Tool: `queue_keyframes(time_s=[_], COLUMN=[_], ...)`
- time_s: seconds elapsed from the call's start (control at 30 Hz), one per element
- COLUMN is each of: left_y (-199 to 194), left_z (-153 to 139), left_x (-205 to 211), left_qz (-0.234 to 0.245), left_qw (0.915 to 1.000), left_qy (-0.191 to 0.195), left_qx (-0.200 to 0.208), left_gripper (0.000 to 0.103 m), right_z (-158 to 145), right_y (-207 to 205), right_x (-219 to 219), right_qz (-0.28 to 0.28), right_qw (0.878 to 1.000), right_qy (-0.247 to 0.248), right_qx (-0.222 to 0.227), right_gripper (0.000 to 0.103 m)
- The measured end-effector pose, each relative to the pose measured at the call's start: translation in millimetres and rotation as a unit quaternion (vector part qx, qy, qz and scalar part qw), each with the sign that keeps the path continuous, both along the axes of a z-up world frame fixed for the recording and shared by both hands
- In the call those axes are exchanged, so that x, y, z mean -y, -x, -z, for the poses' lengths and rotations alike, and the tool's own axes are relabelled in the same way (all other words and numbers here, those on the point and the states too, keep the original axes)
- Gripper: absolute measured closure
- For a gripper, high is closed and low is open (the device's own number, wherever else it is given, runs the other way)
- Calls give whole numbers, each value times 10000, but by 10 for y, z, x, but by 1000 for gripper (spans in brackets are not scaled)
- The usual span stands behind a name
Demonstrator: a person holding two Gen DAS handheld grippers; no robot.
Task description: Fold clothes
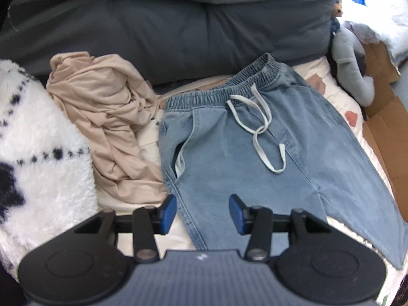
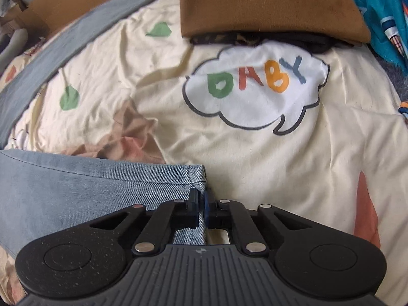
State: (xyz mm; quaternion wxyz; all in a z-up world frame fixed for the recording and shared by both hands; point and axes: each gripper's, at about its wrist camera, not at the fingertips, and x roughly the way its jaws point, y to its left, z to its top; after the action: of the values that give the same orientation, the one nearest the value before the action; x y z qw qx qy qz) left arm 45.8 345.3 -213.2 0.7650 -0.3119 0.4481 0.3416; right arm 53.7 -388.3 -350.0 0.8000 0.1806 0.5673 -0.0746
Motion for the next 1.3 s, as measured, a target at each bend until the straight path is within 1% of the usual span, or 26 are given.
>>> queue_keyframes(time_s=[0.1,0.17,0.27,0.37,0.43,0.57,0.63,0.73,0.8,0.9,1.0,1.07,1.13,1.17,1.2,1.3], left_y=[25,51,46,46,-18,-171,-249,-385,-468,-562,-657,-702,-722,-727,-732,-743], left_z=[-15,-30,-69,-108,-111,-48,50,214,348,590,854,1036,1200,1275,1350,1457], left_x=[19,37,52,26,5,-58,-95,-111,-117,-131,-132,-137,-162,-178,-194,-275], left_qz=[-67,-108,-32,-123,-61,57,34,134,148,122,158,171,116,71,25,-32], left_qw=[10000,9999,9999,9998,9999,9998,9999,9997,9996,9997,9997,9997,9998,9998,9997,9998], left_qy=[2,43,-71,-107,-122,-175,-114,-83,-74,42,117,144,187,208,229,162], left_qx=[-36,-21,-107,-84,-66,45,123,172,212,198,126,69,24,4,-16,86], left_gripper=[54,54,54,53,53,53,53,53,53,54,54,55,55,55,56,56], right_z=[92,60,-63,-219,-315,-346,-325,-266,-200,-101,-3,61,116,134,150,187], right_y=[-35,-25,15,55,73,82,83,69,57,37,11,1,-10,-16,-23,-44], right_x=[-35,-27,-3,56,68,-4,-88,-213,-284,-368,-428,-423,-425,-442,-456,-482], right_qz=[-47,-3,20,57,39,-27,-116,-228,-268,-377,-414,-335,-301,-351,-402,-533], right_qw=[9999,9999,9995,9997,9992,9987,9986,9983,9983,9982,9990,9993,9993,9992,9989,9982], right_qy=[76,130,309,118,11,-187,-247,-357,-423,-428,-141,-128,-125,-72,-27,51], right_qx=[-87,-88,10,225,392,464,453,399,302,197,-23,-113,-181,-201,-220,-275], right_gripper=[98,95,95,94,94,95,95,95,94,95,94,95,93,89,88,88])
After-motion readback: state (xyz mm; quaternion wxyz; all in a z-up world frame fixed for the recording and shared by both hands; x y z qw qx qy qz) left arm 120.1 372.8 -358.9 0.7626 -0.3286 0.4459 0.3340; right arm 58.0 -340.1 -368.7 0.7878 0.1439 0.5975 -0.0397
